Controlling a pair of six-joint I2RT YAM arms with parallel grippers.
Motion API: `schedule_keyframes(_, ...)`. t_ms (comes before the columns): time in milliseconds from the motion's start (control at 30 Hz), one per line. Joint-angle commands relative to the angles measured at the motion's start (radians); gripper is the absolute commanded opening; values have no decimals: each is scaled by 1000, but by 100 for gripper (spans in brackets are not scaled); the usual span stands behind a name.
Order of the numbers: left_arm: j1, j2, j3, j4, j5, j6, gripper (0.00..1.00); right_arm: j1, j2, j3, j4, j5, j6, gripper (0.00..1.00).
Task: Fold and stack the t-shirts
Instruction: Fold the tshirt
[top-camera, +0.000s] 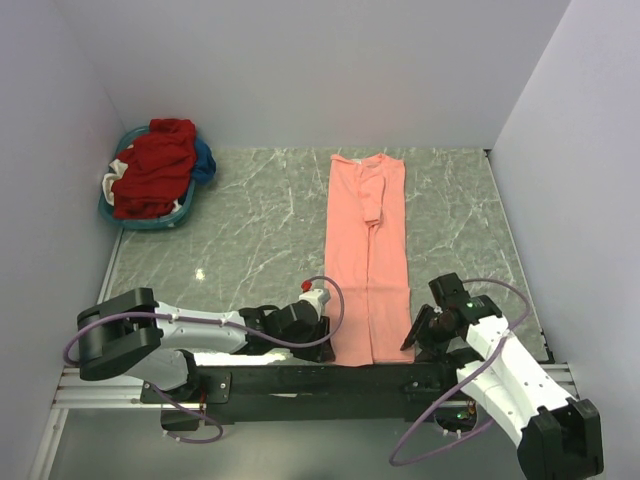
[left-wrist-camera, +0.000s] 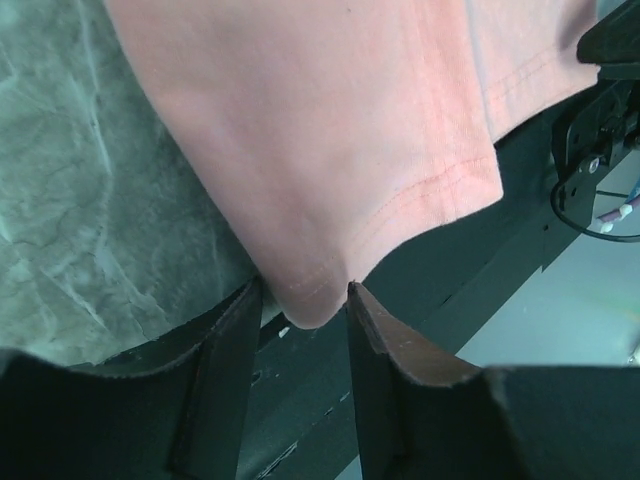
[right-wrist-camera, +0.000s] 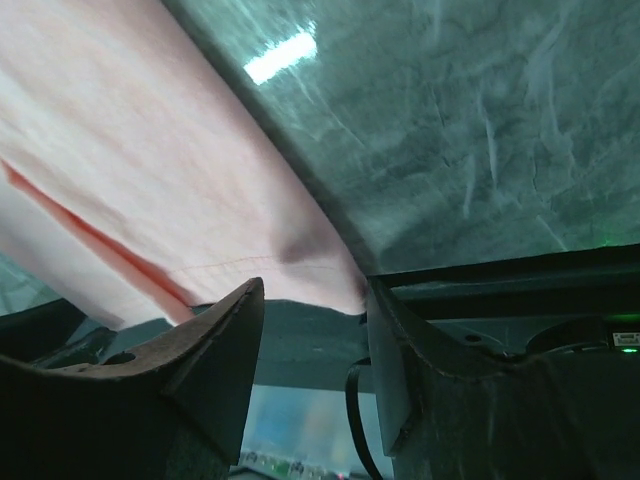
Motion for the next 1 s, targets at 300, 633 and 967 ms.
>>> schedule_keyframes(300,-22,6,16,-45,-34,-11,26,6,76,-9,4,-36,-20,52)
schedule_keyframes(633,-20,-15,44,-98,-56,0,14,7,79,-92,225,-149,-43,10)
schedule_keyframes(967,-20,-94,55,-187,-34,-5,10,13,-130,-75,204,-248,-63,4)
